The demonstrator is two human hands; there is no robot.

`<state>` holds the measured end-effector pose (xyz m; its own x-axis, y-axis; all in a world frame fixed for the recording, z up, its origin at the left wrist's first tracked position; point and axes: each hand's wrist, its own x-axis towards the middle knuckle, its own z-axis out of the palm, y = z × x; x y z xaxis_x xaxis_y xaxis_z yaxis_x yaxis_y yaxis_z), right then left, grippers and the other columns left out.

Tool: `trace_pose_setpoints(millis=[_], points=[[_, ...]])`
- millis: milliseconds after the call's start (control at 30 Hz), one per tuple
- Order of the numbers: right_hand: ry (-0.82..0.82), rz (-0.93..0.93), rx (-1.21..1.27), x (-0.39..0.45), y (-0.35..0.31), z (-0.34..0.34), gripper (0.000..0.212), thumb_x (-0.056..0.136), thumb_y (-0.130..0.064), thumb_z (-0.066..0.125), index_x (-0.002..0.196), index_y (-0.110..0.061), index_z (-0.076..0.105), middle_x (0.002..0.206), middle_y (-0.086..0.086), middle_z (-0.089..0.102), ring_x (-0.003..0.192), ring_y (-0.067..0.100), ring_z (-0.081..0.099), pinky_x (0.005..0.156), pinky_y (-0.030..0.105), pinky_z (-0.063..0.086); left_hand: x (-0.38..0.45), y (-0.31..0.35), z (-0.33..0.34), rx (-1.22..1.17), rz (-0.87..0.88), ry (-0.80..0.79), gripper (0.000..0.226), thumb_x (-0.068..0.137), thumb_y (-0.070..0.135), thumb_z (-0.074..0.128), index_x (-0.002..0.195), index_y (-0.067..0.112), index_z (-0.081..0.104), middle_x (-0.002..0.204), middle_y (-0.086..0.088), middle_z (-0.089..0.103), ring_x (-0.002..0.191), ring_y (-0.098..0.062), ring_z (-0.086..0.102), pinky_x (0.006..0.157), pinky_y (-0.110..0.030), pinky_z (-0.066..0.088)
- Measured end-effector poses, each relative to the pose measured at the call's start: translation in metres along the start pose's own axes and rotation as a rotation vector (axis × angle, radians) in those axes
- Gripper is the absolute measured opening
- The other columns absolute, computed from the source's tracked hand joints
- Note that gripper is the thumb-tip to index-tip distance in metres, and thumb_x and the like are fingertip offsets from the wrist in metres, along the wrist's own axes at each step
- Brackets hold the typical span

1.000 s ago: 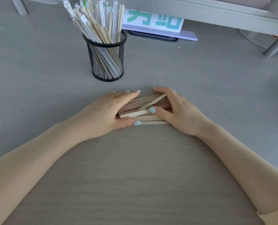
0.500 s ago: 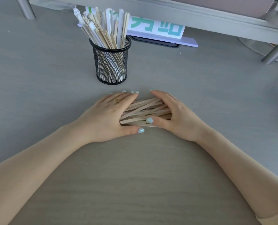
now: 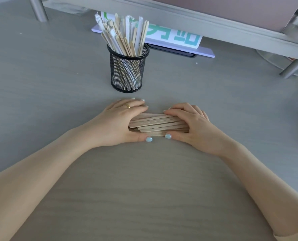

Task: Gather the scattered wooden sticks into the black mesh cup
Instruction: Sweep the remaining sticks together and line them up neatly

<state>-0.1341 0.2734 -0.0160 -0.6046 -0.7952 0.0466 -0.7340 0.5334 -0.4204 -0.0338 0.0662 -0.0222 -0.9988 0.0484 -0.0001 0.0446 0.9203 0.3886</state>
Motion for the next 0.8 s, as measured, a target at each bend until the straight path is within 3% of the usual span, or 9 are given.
trace_pose_setpoints(millis=[67,200,300,367,433,567,700,800], points=[[-0.022,0.005,0.014,0.001,0.0,-0.002,0.054,0.073,-0.056,0.061,0.121,-0.035,0.048,0.118,-0.025,0.039,0.115,0.003,0.031,0.101,0.022,0.015,-0.003,0.001,-0.001,-0.052,0.0,0.034,0.087,0.066,0.071,0.054,0.139,0.028,0.036,0.153,0.01,0.024,0.142,-0.007,0.014,0.109,-0.021,0.011],[-0.026,0.008,0.042,0.003,-0.002,-0.003,0.036,0.076,-0.048,0.062,0.105,-0.029,0.052,0.115,-0.019,0.047,0.112,0.01,0.04,0.097,0.024,0.022,-0.002,0.01,-0.001,-0.22,0.013,0.149,0.041,0.079,0.028,0.069,0.118,0.02,0.059,0.138,0.005,0.049,0.131,-0.007,0.037,0.102,-0.019,0.024],[-0.023,0.001,0.037,0.002,-0.004,-0.003,0.027,0.081,-0.038,0.062,0.105,-0.03,0.052,0.105,-0.021,0.048,0.105,0.01,0.042,0.096,0.026,0.025,-0.002,0.012,0.0,-0.275,0.004,0.167,0.028,0.079,0.021,0.068,0.106,0.016,0.063,0.122,0.007,0.057,0.114,-0.01,0.05,0.095,-0.024,0.035],[-0.041,0.005,0.022,0.003,-0.006,-0.003,0.029,0.084,-0.037,0.06,0.111,-0.032,0.052,0.098,-0.024,0.044,0.102,0.009,0.042,0.097,0.027,0.026,-0.002,0.013,0.001,-0.299,-0.013,0.19,0.022,0.08,0.018,0.066,0.101,0.016,0.06,0.106,0.007,0.06,0.098,-0.008,0.052,0.083,-0.02,0.038],[-0.074,0.011,0.003,0.005,-0.009,-0.005,0.028,0.085,-0.036,0.058,0.112,-0.032,0.051,0.098,-0.018,0.046,0.101,0.009,0.042,0.097,0.027,0.025,-0.002,0.013,0.002,-0.325,-0.026,0.216,0.017,0.081,0.015,0.065,0.096,0.016,0.057,0.091,0.009,0.058,0.085,-0.002,0.05,0.072,-0.012,0.036],[-0.096,0.016,-0.061,0.008,-0.018,-0.008,0.022,0.086,-0.033,0.055,0.106,-0.025,0.051,0.1,-0.009,0.045,0.099,0.012,0.04,0.091,0.028,0.028,0.0,0.014,0.005,-0.376,-0.04,0.219,0.022,0.08,0.016,0.065,0.098,0.021,0.053,0.088,0.018,0.054,0.084,0.001,0.048,0.072,-0.006,0.034],[-0.058,-0.014,-0.204,0.018,-0.034,0.003,0.031,0.08,-0.033,0.053,0.104,-0.014,0.047,0.104,0.0,0.043,0.098,0.018,0.039,0.093,0.034,0.033,0.002,0.017,0.009,-0.382,-0.019,0.23,0.023,0.08,0.015,0.065,0.098,0.021,0.053,0.086,0.018,0.055,0.085,-0.007,0.048,0.068,-0.016,0.035],[0.023,-0.06,-0.256,0.027,-0.042,0.017,0.037,0.078,-0.037,0.05,0.102,-0.009,0.047,0.099,0.003,0.044,0.093,0.022,0.042,0.086,0.034,0.036,0.001,0.016,0.009,-0.401,-0.018,0.266,0.025,0.081,0.01,0.062,0.103,0.018,0.053,0.093,0.011,0.057,0.092,-0.012,0.051,0.077,-0.024,0.04]])
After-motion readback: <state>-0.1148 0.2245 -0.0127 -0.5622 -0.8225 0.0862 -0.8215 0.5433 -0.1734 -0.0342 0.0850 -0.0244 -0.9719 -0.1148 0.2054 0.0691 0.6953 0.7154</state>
